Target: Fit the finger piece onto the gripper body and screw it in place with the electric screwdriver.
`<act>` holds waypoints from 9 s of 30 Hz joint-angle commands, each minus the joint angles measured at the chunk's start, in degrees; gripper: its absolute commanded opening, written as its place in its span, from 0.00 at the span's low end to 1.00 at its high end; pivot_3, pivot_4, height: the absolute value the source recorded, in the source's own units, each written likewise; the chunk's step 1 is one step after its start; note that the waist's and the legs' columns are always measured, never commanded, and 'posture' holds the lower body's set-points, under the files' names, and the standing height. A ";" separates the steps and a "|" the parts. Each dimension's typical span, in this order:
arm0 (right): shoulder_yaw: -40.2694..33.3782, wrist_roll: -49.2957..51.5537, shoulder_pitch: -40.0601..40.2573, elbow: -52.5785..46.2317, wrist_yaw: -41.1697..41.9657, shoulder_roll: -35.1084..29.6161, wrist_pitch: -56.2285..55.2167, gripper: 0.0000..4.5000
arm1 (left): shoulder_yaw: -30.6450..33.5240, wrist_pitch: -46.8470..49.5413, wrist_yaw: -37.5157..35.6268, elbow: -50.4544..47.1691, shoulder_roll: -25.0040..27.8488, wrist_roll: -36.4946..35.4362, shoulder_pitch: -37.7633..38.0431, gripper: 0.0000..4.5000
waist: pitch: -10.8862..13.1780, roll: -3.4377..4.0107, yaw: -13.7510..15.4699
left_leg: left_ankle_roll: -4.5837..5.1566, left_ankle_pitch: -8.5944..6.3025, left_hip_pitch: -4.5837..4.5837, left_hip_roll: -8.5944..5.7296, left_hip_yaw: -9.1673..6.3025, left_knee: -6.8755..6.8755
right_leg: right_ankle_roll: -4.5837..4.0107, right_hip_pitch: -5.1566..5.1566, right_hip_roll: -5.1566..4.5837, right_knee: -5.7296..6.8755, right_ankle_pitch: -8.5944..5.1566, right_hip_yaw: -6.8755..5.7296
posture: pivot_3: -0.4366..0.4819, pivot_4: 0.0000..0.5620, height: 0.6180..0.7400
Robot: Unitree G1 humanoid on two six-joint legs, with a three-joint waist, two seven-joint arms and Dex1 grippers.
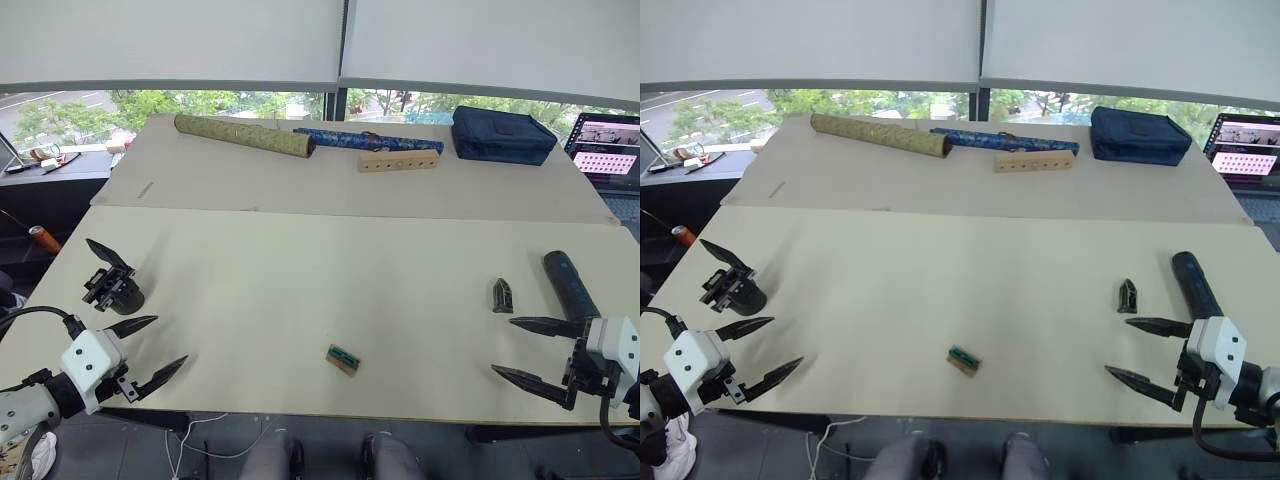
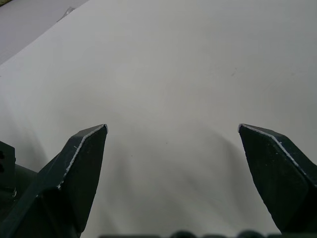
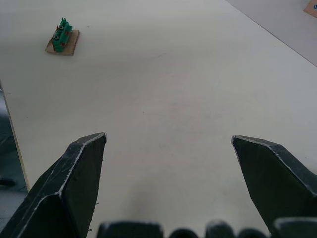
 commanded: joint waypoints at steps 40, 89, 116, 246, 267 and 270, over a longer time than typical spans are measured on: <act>10.87 12.00 -14.45 -11.12 2.57 13.67 -2.41 1.00 | 7.98 13.90 29.72 0.55 -19.22 -4.23 -1.11 1.00 | -0.09 -0.19 0.02 | -0.05 -0.35 0.14 -0.01 -0.04 0.17 | 0.02 0.02 0.03 0.02 0.01 -0.13 | 0.48 0.27 0.95; 7.85 11.68 -4.33 -8.49 4.53 12.52 -10.01 1.00 | -16.71 9.63 23.22 2.48 -19.57 3.42 -25.88 0.53 | -0.25 0.06 1.68 | -0.63 -0.37 0.01 -0.11 0.18 0.15 | 0.29 0.03 -0.28 -0.05 0.22 -0.25 | 0.48 0.27 0.95; 8.51 11.59 -2.25 -16.64 -2.99 11.49 -4.53 1.00 | -43.56 11.94 15.16 13.04 -31.15 13.65 -40.65 0.53 | -0.23 0.06 1.39 | 0.07 -0.11 -0.14 -0.08 0.25 0.33 | 0.27 -0.05 -0.06 -0.02 0.22 -0.26 | 0.48 0.27 0.95; 8.78 10.14 3.59 -17.21 -2.78 10.21 -4.92 1.00 | -36.69 4.63 -9.45 37.65 -30.51 9.02 -57.50 0.53 | -0.29 0.19 0.90 | 0.61 -0.42 -0.49 -0.15 0.27 1.13 | 0.53 -0.03 -0.07 0.03 0.31 -0.30 | 0.48 0.27 0.95; 10.52 9.79 1.00 -14.82 -0.81 10.51 -4.67 1.00 | -40.37 23.20 19.70 8.72 -37.40 14.58 -42.40 0.53 | -0.28 0.19 1.52 | 0.57 -0.40 -0.53 -0.16 0.20 1.14 | 0.55 -0.03 -0.13 0.00 0.32 -0.25 | 0.48 0.27 0.95; 10.59 9.70 1.38 -15.55 -1.23 10.67 -4.44 1.00 | -41.07 22.52 19.66 9.77 -36.66 14.98 -42.15 0.53 | -0.28 0.19 1.52 | 0.57 -0.40 -0.53 -0.16 0.21 1.14 | 0.55 -0.03 -0.13 -0.02 0.32 -0.25 | 0.48 0.27 0.95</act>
